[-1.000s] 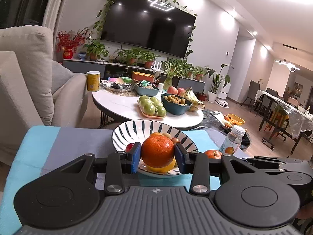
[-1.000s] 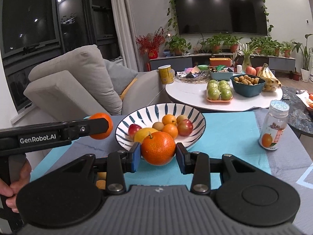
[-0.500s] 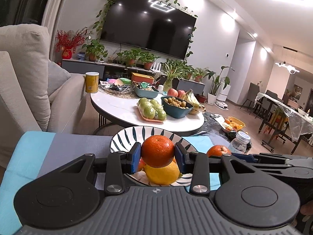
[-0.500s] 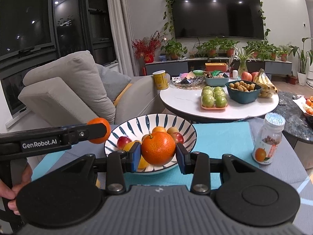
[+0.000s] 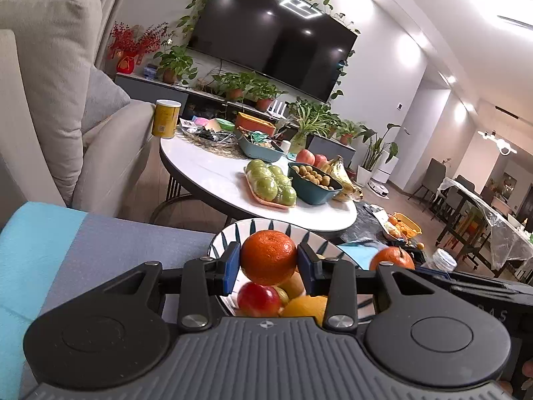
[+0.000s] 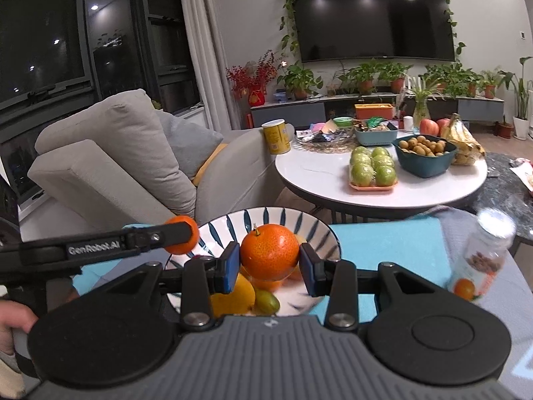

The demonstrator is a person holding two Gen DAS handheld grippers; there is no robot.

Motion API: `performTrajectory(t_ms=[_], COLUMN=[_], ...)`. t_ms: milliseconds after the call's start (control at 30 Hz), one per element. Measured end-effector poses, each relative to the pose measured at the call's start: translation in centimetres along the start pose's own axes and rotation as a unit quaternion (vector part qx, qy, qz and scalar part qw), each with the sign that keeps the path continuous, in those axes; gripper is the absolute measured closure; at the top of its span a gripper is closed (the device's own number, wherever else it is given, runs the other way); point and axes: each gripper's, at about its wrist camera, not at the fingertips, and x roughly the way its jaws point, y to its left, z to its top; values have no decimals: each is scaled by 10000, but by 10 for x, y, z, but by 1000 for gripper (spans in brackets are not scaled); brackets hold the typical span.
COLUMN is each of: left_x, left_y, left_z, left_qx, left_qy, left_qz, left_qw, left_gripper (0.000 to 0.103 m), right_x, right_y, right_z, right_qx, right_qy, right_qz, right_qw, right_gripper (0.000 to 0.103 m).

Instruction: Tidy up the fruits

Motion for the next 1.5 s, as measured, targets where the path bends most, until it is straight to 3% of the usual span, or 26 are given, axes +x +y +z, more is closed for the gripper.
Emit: performTrajectory(t_ms=[233, 633, 1067, 1500], left_x=[15, 17, -18, -59], left_y=[8, 16, 4, -12], left_z=[0, 6, 27, 37], left_qx=[-67, -201, -45, 174], left_qy=[122, 166, -297, -481], left_qz=[37, 82, -48, 101], left_qw=[9999, 9996, 9995, 9986], left_gripper=[68, 68, 67, 63], right_x=[34, 57, 22, -4], right_y=[-12, 1, -3, 4], right_z=[9, 9, 38, 54], right_qx=[604, 668, 573, 236], right_qy=[125, 283, -414, -742], right_qz=[469, 534, 315, 188], right_qw=[9970, 9959, 9970, 9968], right_gripper=[42, 42, 42, 42])
